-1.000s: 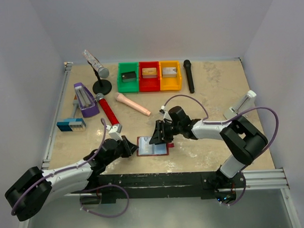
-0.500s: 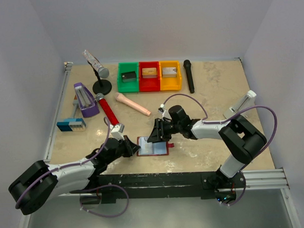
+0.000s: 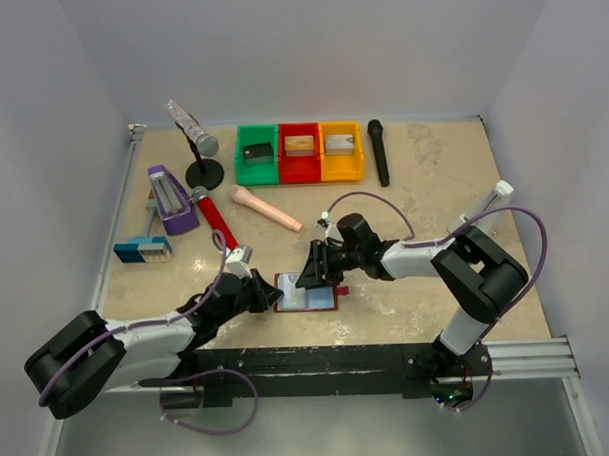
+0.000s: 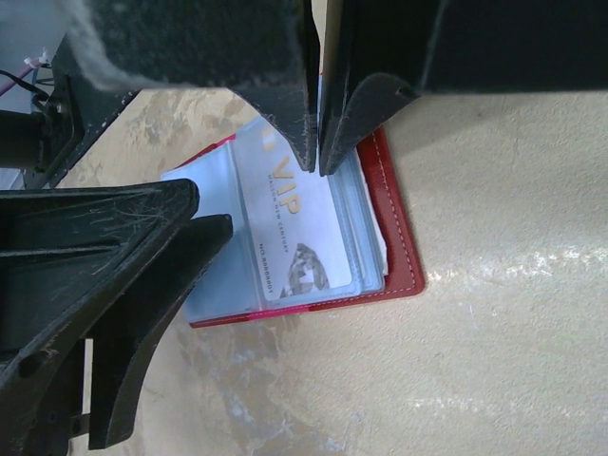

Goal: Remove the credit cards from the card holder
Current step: Remove the credit card from the card holder.

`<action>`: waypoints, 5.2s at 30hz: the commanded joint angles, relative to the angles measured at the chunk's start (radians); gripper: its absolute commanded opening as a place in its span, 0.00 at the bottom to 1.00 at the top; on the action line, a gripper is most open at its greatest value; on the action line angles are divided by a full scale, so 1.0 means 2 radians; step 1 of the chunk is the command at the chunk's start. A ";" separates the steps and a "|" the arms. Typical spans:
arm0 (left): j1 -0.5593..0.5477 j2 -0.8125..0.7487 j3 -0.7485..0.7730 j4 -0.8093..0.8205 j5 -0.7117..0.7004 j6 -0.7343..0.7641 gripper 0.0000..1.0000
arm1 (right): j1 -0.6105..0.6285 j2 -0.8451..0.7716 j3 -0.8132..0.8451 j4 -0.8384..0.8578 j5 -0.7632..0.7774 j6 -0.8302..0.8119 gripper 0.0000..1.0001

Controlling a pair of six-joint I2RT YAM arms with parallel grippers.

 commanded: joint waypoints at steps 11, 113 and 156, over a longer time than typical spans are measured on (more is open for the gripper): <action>0.002 0.031 -0.001 0.034 -0.011 0.004 0.07 | 0.000 0.014 -0.010 0.022 -0.005 0.002 0.47; -0.016 0.115 -0.066 0.162 0.003 -0.038 0.06 | -0.007 0.021 -0.045 0.194 -0.060 0.063 0.43; -0.015 0.161 -0.069 0.214 0.024 -0.049 0.16 | -0.016 0.003 -0.046 0.174 -0.059 0.070 0.42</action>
